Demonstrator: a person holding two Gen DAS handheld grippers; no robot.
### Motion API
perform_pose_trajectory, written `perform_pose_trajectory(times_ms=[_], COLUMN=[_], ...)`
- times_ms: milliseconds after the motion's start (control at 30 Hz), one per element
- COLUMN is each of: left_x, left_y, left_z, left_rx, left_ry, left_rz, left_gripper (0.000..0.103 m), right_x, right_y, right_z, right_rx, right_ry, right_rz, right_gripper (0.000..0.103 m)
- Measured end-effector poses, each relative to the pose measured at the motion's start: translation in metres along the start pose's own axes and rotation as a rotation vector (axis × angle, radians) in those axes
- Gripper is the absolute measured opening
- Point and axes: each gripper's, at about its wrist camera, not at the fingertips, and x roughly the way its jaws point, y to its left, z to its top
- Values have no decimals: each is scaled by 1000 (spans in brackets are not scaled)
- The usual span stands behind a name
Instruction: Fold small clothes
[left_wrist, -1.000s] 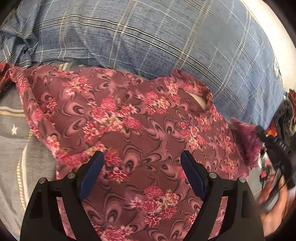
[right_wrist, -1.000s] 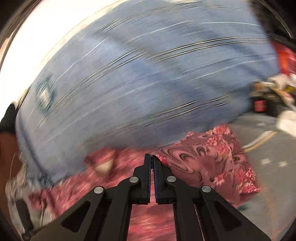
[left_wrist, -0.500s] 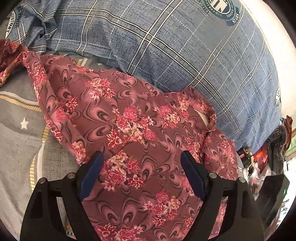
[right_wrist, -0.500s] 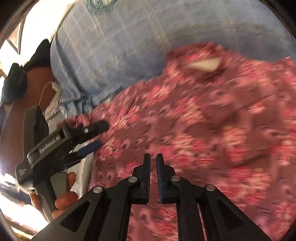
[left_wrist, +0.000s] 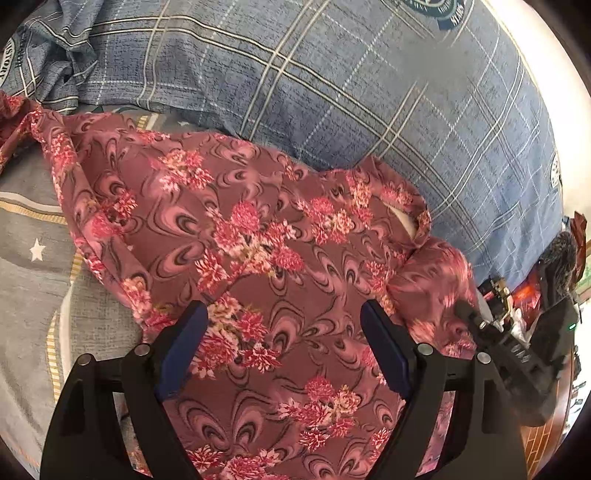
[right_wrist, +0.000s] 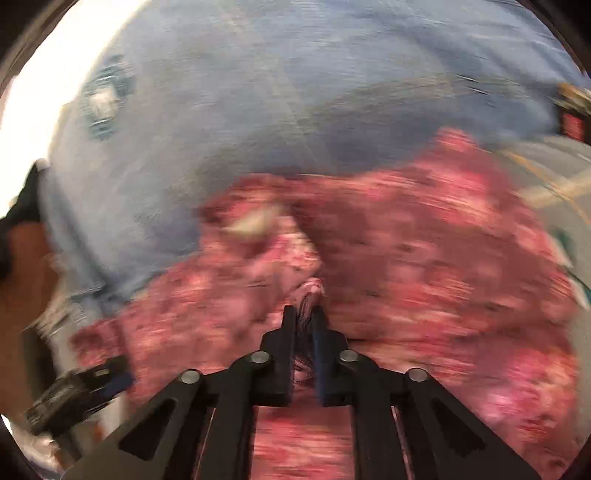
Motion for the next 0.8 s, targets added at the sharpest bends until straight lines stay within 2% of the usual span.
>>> perform_pose_trajectory(times_ms=[67,133,233,300,367,433,467,500,533,600,700,800], left_x=[-3,-9,-15,-17,-16,-13,-12,-11,-9,-4,7,23], left_y=[3,9,21,29,34,36,36,35,33,27,9,-13], left_z=[2,5,10,13,15,15,15,15,15,12,8,9], left_rx=[-11,-31,-68,-97,-112,-120,-123,-123,-118,-101,-86,-99], left_ry=[-15,-35,-61,-68,-63,-50,-48,-47,-41,-25,24,66], left_rz=[3,7,13,5,-2,-7,-10,-13,-13,-17,-85,-139], left_gripper=[85,85,85,85,85,85,85,85,85,85,85,85], right_x=[9,22,54,80,93,93,87,81,75,62,29,-10], right_y=[33,64,103,113,115,116,112,108,101,81,33,-26], right_z=[12,21,28,24,19,15,15,14,13,6,-5,-11], right_rx=[-55,-98,-125,-74,-21,-18,-20,-21,-21,-9,10,82], right_ry=[12,20,51,130,187,150,124,107,101,107,83,37], right_rz=[83,125,146,168,207,205,189,162,113,65,8,-35], right_gripper=[7,7,8,18,18,20,22,29,31,31,31,32])
